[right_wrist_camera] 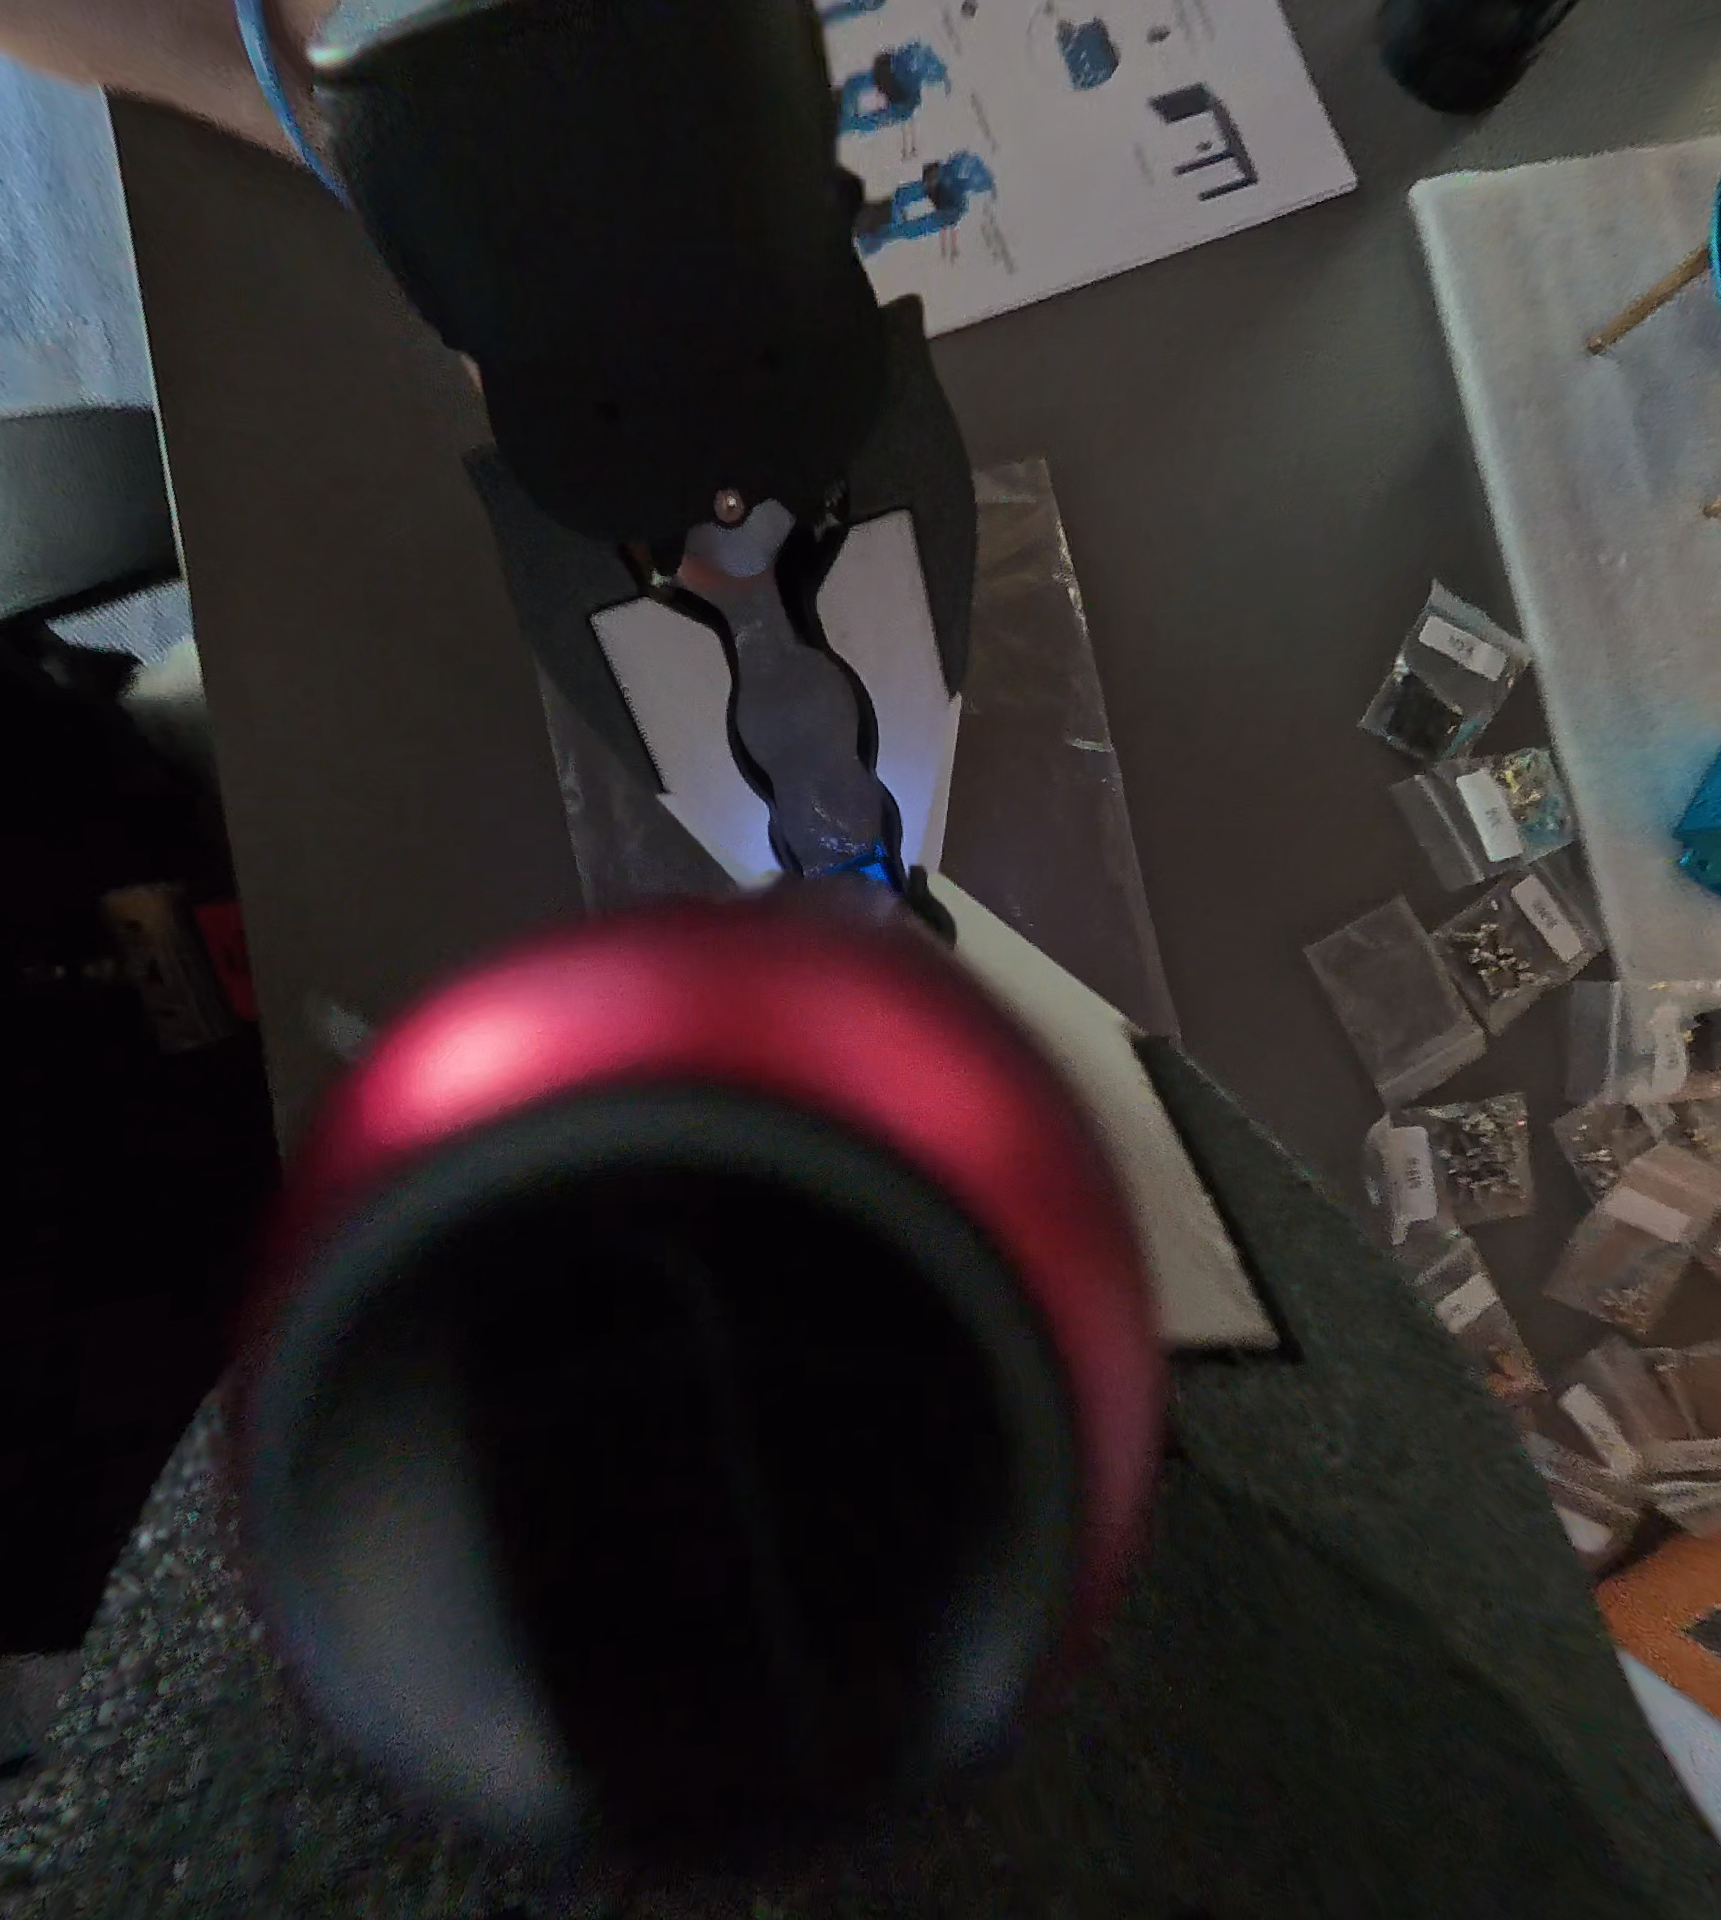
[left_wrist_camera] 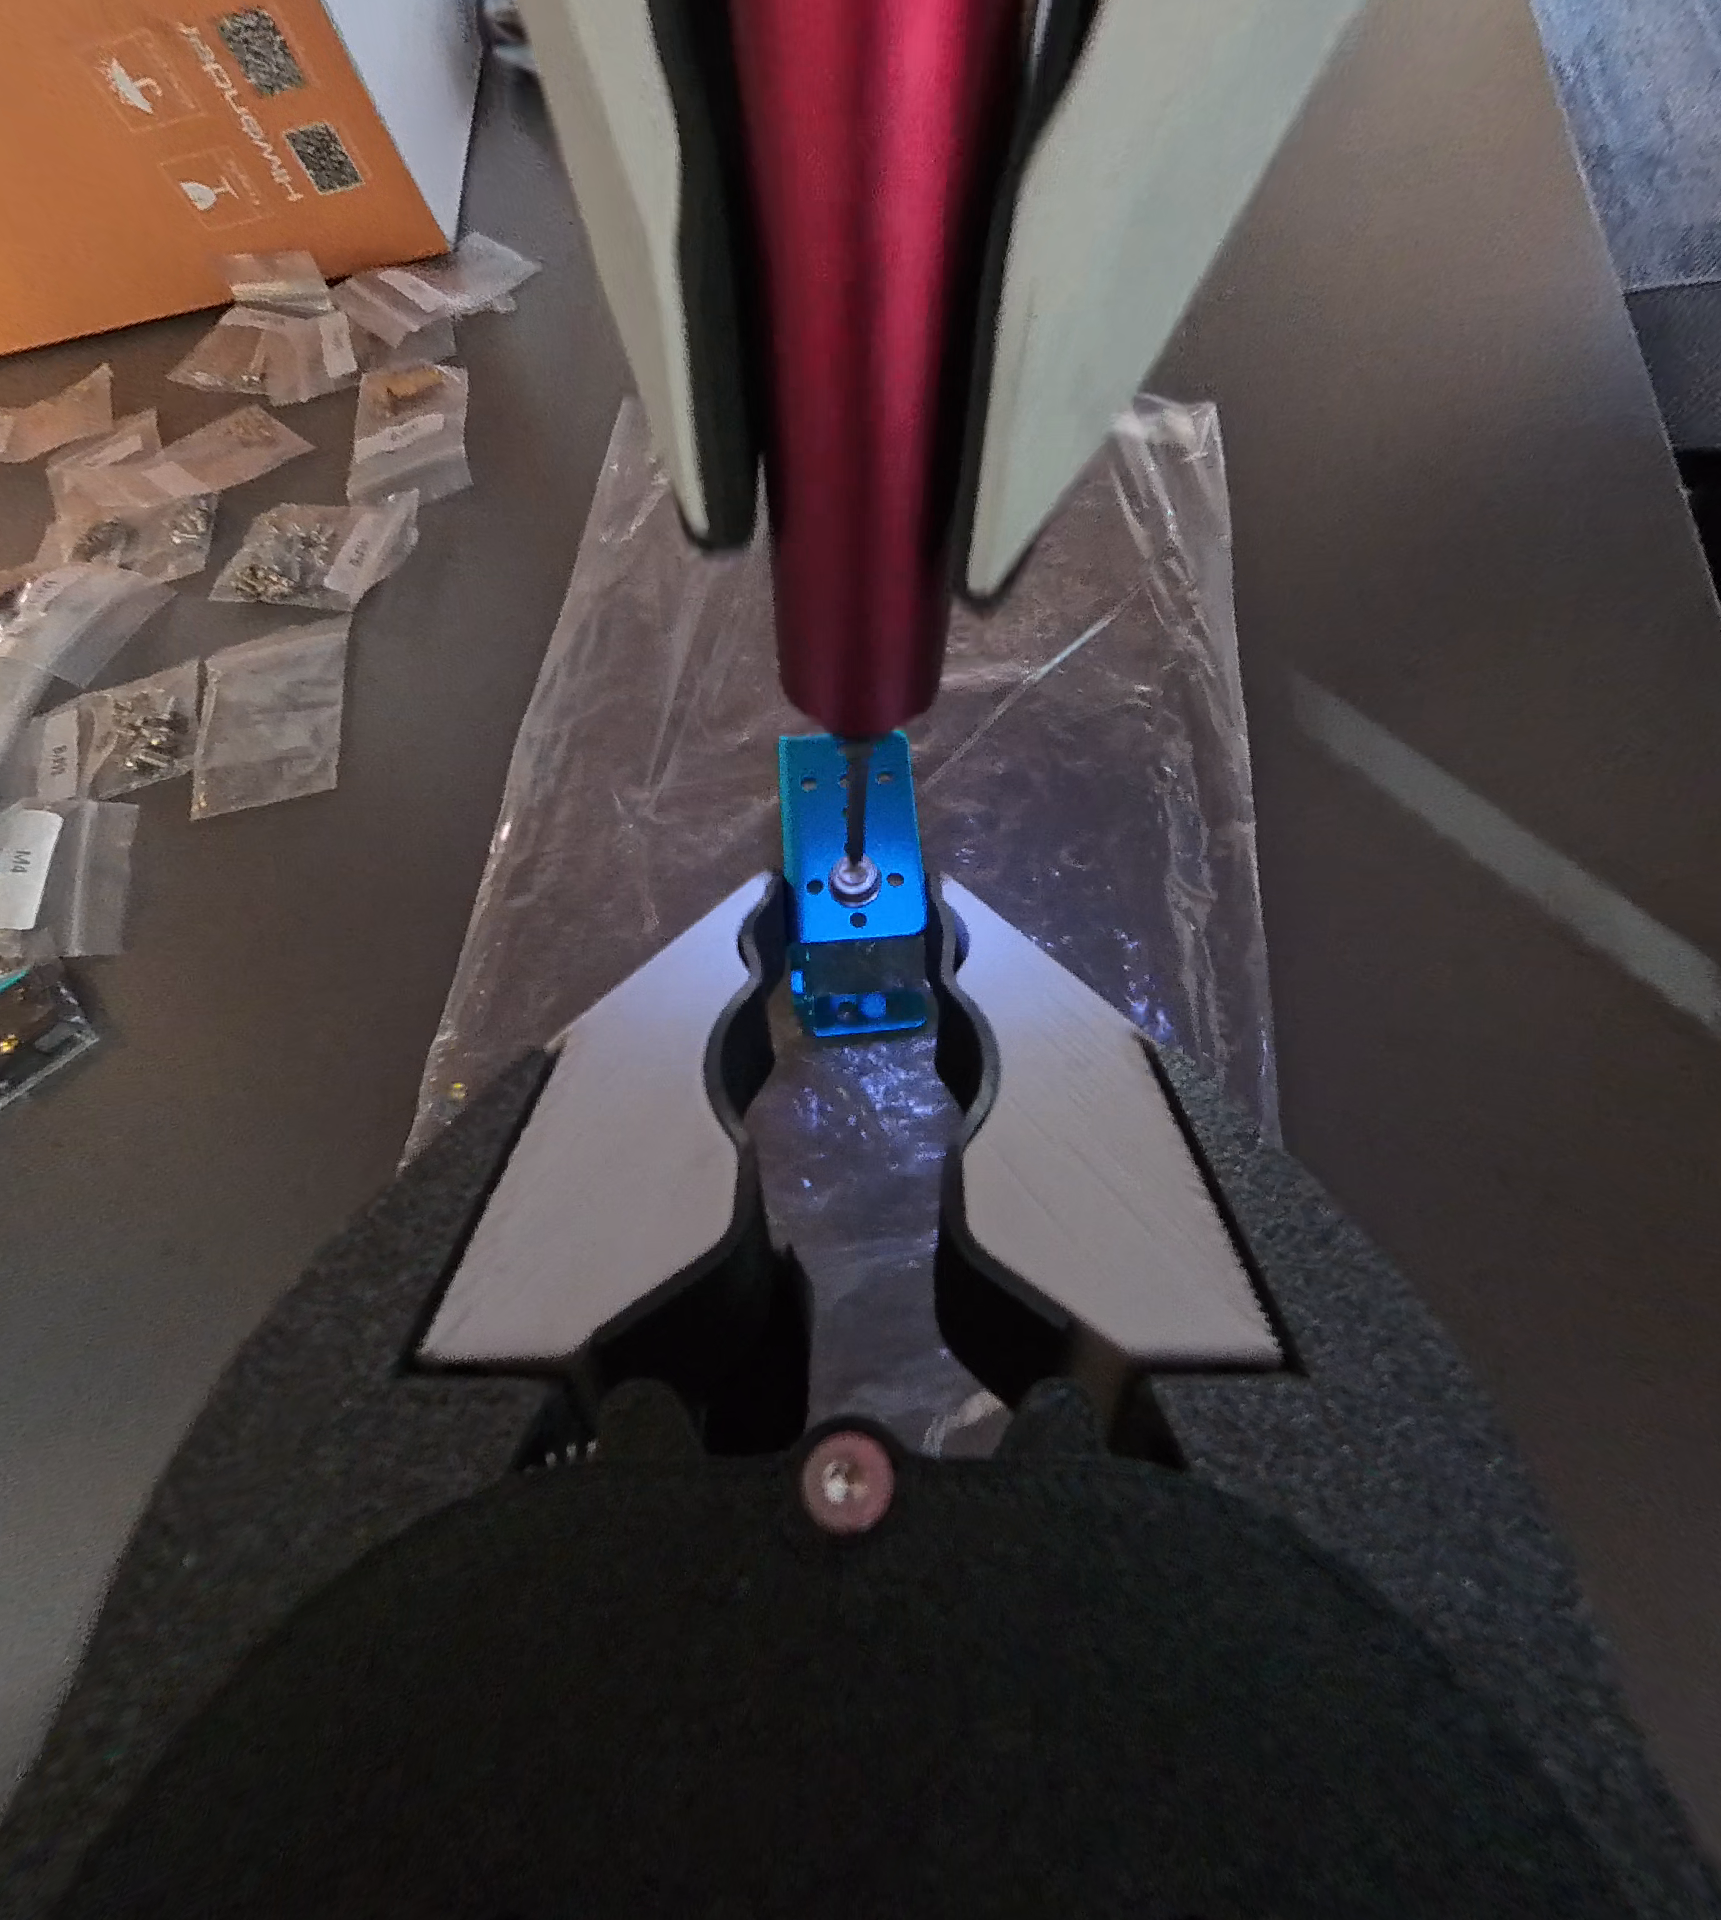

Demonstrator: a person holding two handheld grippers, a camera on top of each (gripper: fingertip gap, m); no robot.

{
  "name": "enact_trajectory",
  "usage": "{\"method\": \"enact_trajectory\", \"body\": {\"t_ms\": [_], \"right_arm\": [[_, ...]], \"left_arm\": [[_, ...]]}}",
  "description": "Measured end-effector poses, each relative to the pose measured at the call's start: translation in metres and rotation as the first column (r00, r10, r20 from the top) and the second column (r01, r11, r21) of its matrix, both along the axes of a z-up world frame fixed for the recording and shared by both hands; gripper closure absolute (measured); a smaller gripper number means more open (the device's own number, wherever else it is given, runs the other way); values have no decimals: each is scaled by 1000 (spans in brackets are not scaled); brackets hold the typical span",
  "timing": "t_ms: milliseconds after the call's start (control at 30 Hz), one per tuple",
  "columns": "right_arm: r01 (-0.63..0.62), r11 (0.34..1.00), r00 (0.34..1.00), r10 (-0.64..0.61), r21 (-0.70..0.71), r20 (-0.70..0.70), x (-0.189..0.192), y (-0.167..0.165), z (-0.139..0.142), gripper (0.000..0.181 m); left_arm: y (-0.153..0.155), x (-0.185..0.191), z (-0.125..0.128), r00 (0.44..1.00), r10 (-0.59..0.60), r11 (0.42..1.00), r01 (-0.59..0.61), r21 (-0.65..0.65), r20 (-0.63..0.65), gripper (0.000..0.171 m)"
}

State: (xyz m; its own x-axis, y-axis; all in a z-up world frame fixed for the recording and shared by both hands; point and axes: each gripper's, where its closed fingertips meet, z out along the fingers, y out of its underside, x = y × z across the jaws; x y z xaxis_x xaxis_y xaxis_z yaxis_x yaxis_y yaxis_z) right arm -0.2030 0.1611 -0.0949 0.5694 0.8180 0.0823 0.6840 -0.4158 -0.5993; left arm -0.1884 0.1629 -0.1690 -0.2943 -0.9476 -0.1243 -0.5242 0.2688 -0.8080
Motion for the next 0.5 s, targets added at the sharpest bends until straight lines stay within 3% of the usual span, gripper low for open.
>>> {"method": "enact_trajectory", "body": {"t_ms": [133, 233, 367, 467, 500], "right_arm": [[78, 995, 974, -62, 62, -218, 17, 4, 36, 160], [177, 972, 932, -116, 153, -342, 52, 9, 67, 160], [333, 876, 898, -182, 348, -400, 108, 10, 79, 160], [408, 826, 876, -234, 390, -421, 131, -1, 64, 160], [420, 807, 880, -250, 414, -404, 137, -5, 56, 160]], "left_arm": [[4, -1, 8, 1000, 22, 993, -20, -114, 9, 146], [3, 0, 34, 997, 43, 924, -17, -381, 60, 146], [4, -8, 81, 978, 37, 702, 121, -702, 206, 146], [1, -21, 119, 933, 11, 494, 309, -813, 361, 146], [2, -24, 125, 921, 13, 465, 339, -818, 389, 146]]}}
